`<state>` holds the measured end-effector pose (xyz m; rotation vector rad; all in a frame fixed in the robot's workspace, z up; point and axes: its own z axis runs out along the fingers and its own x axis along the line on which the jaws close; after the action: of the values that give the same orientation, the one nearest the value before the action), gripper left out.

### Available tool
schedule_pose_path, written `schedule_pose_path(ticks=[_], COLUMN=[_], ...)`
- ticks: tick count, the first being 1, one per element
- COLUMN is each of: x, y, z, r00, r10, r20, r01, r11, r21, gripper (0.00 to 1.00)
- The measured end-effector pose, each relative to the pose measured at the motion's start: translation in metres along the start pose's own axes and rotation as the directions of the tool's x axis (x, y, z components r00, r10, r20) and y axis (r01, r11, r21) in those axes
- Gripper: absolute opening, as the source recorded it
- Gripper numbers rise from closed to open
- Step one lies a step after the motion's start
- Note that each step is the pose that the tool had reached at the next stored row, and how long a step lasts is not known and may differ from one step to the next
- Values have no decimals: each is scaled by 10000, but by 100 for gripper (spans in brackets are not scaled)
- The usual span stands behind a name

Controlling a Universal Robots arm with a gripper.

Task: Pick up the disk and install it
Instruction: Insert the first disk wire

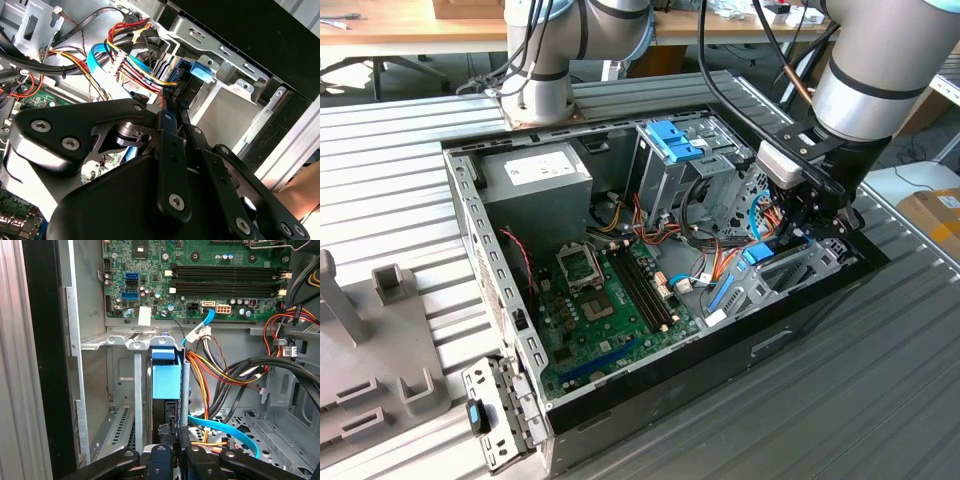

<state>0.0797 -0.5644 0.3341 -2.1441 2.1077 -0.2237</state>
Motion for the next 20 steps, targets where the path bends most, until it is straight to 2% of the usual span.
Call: schedule_pose_path(ticks=[1,2,5,11,20], x=[0,0,0,0,-16], y=[1,0,0,-3,-57], z=[7,3,1,-14,-268], r00=[10000,10000,10000,10000,10000], r10=[1,-1,0,1,18], r20=[12,4,0,-1,-9], r01=[-1,1,0,-1,-18], r11=[10000,10000,10000,10000,10000], r21=[2,0,0,0,-1], gripper=[23,23,42,42,42])
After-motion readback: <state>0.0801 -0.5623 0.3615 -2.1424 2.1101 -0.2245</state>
